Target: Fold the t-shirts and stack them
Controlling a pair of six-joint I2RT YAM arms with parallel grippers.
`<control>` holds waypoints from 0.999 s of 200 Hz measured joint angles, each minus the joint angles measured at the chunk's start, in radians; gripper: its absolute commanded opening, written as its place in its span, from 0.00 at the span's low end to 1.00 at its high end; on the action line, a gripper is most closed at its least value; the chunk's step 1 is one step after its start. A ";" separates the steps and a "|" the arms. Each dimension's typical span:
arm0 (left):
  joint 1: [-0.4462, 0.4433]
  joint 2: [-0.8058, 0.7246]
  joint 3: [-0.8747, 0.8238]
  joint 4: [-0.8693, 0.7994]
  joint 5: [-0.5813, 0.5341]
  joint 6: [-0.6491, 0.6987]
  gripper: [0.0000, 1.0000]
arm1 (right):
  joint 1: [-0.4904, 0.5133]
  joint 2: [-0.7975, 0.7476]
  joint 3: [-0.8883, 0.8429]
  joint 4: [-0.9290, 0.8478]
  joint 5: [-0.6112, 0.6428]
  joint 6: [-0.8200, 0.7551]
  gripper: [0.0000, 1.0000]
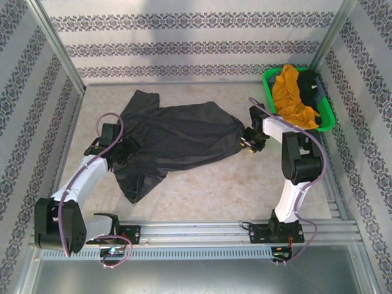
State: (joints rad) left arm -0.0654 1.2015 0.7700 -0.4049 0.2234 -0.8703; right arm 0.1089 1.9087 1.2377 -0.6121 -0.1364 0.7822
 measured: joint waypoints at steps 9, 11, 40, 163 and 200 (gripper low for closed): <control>0.000 -0.024 -0.008 0.003 0.010 0.000 0.65 | 0.000 0.008 0.011 0.000 -0.004 0.002 0.29; 0.000 -0.028 -0.009 0.003 0.013 0.000 0.65 | 0.000 0.010 0.014 0.001 -0.005 0.004 0.28; 0.000 -0.076 -0.013 0.003 0.028 0.000 0.63 | 0.005 0.020 0.022 0.006 -0.011 0.022 0.00; 0.000 -0.101 -0.005 -0.266 -0.135 0.026 0.68 | -0.084 -0.351 -0.262 -0.084 0.143 0.012 0.00; 0.002 -0.100 0.000 -0.365 -0.202 0.034 0.65 | -0.112 -0.247 -0.269 -0.095 0.147 -0.024 0.00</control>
State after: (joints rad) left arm -0.0635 1.1015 0.7700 -0.7700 0.0212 -0.8364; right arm -0.0032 1.6615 0.9688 -0.7067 0.0105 0.7578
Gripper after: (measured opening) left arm 0.665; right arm 0.055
